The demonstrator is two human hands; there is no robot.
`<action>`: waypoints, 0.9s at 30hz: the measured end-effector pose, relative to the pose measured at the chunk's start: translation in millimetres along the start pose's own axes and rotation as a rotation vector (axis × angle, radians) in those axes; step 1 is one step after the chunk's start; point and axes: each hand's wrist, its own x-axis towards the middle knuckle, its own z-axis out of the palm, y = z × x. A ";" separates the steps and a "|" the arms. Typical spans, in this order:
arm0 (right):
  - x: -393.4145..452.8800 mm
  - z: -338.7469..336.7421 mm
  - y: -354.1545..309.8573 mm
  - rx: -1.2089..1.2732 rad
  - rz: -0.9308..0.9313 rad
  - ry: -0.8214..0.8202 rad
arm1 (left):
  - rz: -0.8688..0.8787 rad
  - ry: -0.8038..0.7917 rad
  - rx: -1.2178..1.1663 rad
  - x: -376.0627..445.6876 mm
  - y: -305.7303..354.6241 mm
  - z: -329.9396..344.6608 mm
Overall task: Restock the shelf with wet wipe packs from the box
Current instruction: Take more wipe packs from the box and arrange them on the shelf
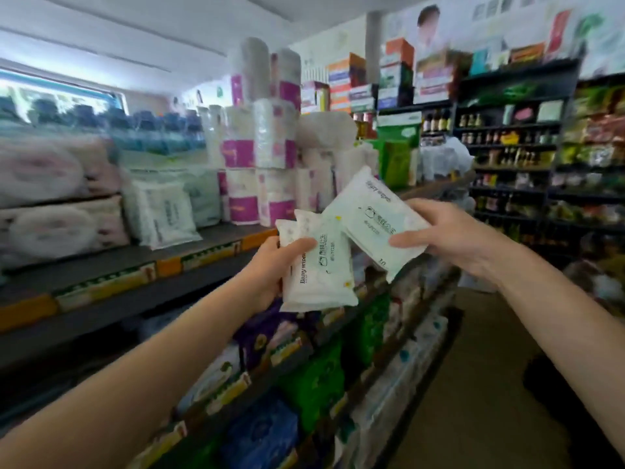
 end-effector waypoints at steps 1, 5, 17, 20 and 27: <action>17.0 3.1 -16.6 -0.059 -0.079 0.077 | 0.028 0.038 -0.009 2.9 10.4 -12.6; 74.3 10.8 -66.2 0.229 -0.360 0.053 | 0.133 0.121 -0.031 16.6 54.1 -46.7; 206.6 121.6 -145.3 -0.523 -0.751 -0.553 | 0.376 0.189 0.234 59.4 132.8 -128.7; 243.4 151.3 -137.6 -0.606 -0.747 -0.706 | 0.367 0.224 0.212 69.1 127.5 -145.3; 302.5 173.7 -119.2 -0.797 -0.888 -0.636 | 0.189 0.537 0.844 107.7 122.2 -173.4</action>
